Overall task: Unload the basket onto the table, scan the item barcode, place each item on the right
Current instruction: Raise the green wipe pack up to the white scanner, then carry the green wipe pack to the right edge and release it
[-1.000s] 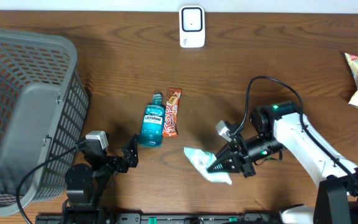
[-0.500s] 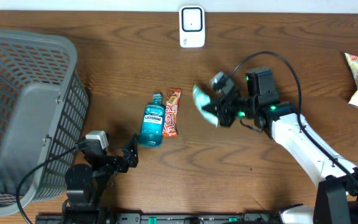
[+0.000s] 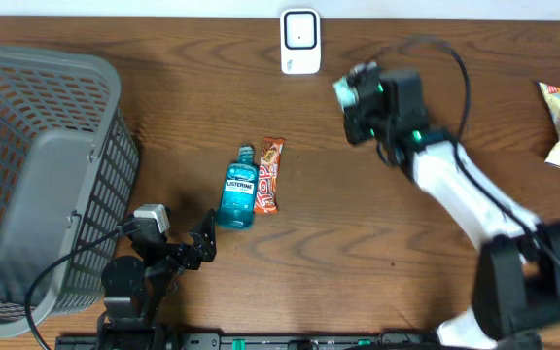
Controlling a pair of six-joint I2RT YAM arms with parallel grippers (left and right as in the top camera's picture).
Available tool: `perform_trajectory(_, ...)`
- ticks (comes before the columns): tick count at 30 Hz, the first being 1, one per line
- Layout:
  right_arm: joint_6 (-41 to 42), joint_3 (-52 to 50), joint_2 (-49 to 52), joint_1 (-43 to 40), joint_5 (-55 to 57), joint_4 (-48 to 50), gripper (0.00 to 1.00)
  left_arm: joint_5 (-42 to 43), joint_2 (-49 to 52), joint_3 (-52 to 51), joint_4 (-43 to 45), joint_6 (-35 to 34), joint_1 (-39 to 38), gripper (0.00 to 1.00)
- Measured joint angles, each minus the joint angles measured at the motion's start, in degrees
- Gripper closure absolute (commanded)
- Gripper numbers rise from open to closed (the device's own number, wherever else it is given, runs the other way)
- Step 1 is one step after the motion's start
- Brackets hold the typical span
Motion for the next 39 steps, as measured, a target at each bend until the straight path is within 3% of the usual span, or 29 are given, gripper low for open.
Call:
perform_trajectory(12,-6.8,45.9,30.6,0.9,7.9,-17.8,0.99,0.0,0.0,0.0,0.0,0.0,0.0,0.02)
perform_trajectory(16,-9.1,56.1,36.6,2.3,11.4,-20.1,0.99,0.0,0.0,0.0,0.0,0.0,0.0,0.02)
perform_trajectory(29,-11.8,60.9,43.6,6.4,24.1,-22.0,0.99,0.0,0.0,0.0,0.0,0.0,0.0,0.02)
perform_trajectory(39,-5.5,69.5,42.8,6.3,35.0,-45.4,0.99,0.0,0.0,0.0,0.0,0.0,0.0,0.02)
